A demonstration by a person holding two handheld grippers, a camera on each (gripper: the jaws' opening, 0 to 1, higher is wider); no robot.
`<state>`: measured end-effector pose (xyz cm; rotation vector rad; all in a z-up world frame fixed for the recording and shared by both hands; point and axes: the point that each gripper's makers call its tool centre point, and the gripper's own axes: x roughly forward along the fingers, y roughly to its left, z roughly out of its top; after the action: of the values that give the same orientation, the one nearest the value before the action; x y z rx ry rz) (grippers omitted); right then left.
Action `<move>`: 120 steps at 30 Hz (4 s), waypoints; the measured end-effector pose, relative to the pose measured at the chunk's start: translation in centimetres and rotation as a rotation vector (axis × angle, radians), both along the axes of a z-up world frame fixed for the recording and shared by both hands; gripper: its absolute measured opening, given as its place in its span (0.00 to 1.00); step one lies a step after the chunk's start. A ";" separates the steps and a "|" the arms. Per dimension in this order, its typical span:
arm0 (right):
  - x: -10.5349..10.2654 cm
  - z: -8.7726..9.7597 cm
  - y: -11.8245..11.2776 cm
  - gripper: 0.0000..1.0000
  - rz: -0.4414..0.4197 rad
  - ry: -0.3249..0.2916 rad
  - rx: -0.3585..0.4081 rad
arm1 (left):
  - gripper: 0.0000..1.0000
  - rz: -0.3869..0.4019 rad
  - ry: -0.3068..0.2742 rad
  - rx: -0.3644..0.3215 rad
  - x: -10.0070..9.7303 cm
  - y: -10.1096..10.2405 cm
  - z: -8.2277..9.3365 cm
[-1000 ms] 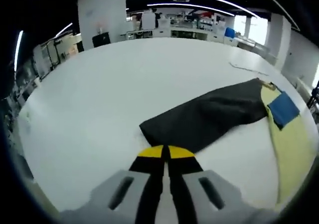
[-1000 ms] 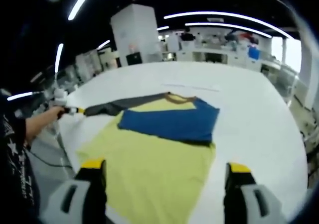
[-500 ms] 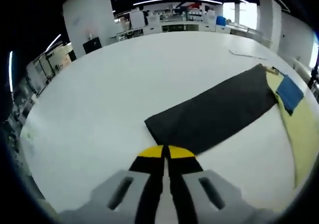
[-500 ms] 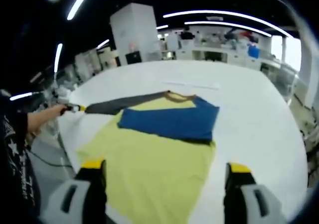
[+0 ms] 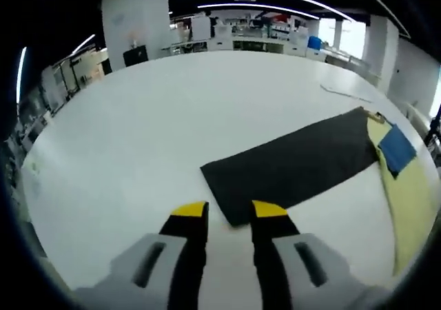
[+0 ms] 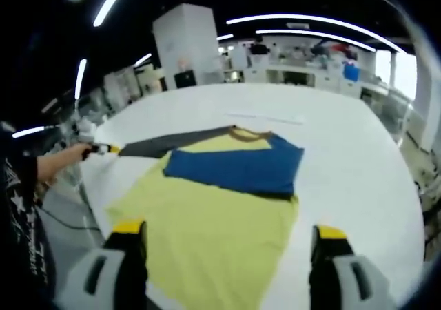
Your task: Fold the garment on the visible template until the final outline fits inside the template.
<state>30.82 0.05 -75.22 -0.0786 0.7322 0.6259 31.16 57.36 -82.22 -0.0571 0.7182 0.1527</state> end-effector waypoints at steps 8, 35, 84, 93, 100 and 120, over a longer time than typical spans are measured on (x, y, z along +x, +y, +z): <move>0.0 -0.1 -0.2 0.99 0.002 -0.001 -0.009 | 0.22 0.065 0.014 -0.070 -0.7 -0.1 -1.3; -0.4 -0.5 -0.6 0.99 0.003 0.006 -0.020 | 0.00 0.166 0.023 -0.151 -0.7 -1.1 -1.3; -2.9 -0.6 0.8 0.99 0.045 -0.003 0.013 | 0.00 -0.311 -0.219 -0.160 9.8 -20.4 11.4; -2.7 -0.6 0.9 0.99 0.047 -0.010 0.018 | 0.00 -0.409 -0.239 -0.187 11.4 -25.6 12.5; -3.1 -0.6 1.6 0.99 0.063 -0.016 0.030 | 0.00 -0.455 -0.245 -0.203 12.1 -28.7 13.1; -4.2 -1.5 2.4 0.99 0.077 0.006 0.045 | 0.00 -0.520 -0.281 -0.298 14.7 -36.4 14.0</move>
<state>26.58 2.47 -76.68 -0.0640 0.7233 0.7160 45.86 21.00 -68.21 -0.1699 0.4508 -0.4534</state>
